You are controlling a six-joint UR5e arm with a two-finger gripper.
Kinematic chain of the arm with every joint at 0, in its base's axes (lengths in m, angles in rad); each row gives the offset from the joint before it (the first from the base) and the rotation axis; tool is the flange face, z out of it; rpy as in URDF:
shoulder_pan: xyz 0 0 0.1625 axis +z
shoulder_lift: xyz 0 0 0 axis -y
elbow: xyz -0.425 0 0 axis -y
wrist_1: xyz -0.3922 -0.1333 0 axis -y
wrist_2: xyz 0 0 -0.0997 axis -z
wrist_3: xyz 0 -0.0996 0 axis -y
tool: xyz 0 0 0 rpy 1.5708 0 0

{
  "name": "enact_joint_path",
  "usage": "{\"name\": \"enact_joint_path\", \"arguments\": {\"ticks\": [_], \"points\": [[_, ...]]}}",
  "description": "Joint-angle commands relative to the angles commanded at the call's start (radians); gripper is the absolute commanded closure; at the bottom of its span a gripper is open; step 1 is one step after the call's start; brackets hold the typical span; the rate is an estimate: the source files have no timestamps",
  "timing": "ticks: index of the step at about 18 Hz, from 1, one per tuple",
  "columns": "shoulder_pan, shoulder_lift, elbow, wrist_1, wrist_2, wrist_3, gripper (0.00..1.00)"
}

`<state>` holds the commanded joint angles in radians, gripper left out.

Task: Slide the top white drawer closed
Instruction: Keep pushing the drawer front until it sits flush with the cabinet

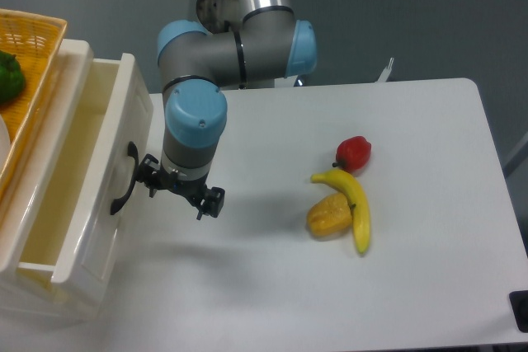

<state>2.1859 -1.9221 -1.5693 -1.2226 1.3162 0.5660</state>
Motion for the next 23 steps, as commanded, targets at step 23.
{"name": "enact_joint_path", "arguments": {"ticks": [23], "points": [[-0.046, 0.009, -0.003, -0.002, -0.005, -0.002, 0.00]]}}
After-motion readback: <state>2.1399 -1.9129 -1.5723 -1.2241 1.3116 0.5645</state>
